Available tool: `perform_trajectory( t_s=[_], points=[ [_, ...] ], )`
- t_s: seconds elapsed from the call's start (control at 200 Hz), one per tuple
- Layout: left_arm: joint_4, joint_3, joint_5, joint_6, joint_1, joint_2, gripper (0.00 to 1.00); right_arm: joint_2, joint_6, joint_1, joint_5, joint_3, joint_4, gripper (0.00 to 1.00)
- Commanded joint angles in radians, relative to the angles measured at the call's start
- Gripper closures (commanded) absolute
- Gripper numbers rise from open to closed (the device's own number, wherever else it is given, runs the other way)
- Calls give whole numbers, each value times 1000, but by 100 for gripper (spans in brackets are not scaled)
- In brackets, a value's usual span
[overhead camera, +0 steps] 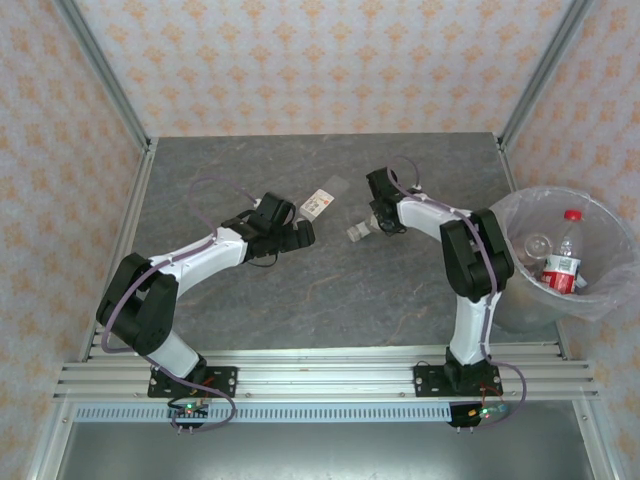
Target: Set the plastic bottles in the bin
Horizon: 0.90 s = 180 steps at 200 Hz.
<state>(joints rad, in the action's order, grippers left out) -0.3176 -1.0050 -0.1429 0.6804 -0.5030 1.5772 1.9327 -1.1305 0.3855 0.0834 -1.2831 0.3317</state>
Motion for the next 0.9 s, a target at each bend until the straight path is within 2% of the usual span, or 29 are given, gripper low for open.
perform_trajectory(
  t_s=[0.0,0.23,0.425,0.741,0.896],
  points=[
    [21,-21,0,8,9,15,0,-99,120,0,35,49,-126,51],
    [38,-27,-23,22,9,32,0,-199,292,-1,-58,153,-266,53],
    [36,-26,-23,25,9,33,0,-279,340,0,-218,284,-528,55],
    [44,-26,-35,34,9,37,0,-370,498,25,-269,295,-534,62],
    [53,-27,-41,25,9,28,0,-422,599,52,-232,274,-483,62]
  ],
)
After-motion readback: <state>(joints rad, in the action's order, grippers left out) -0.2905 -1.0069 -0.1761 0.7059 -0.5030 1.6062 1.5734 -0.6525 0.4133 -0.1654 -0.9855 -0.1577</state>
